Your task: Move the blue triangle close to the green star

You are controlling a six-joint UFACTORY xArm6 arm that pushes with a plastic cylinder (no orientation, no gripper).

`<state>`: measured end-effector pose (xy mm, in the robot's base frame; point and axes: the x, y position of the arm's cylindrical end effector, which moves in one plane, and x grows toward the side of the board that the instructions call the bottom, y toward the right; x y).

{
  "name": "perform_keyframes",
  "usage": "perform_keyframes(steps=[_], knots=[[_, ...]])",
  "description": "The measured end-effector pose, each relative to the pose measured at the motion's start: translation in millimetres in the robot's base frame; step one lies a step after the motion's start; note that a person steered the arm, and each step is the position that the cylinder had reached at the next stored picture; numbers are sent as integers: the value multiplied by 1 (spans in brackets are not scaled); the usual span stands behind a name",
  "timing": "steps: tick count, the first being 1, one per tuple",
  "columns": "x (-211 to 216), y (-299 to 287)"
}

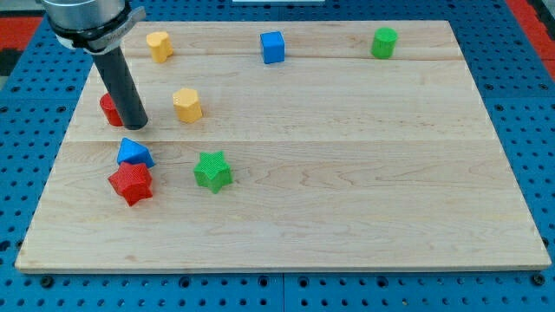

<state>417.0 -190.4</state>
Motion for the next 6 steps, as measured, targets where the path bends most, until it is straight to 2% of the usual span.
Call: perform_keyframes(steps=[1,3,4,5,6], knots=[[6,5],[23,-57],[49,-38],[50,22],[52,44]])
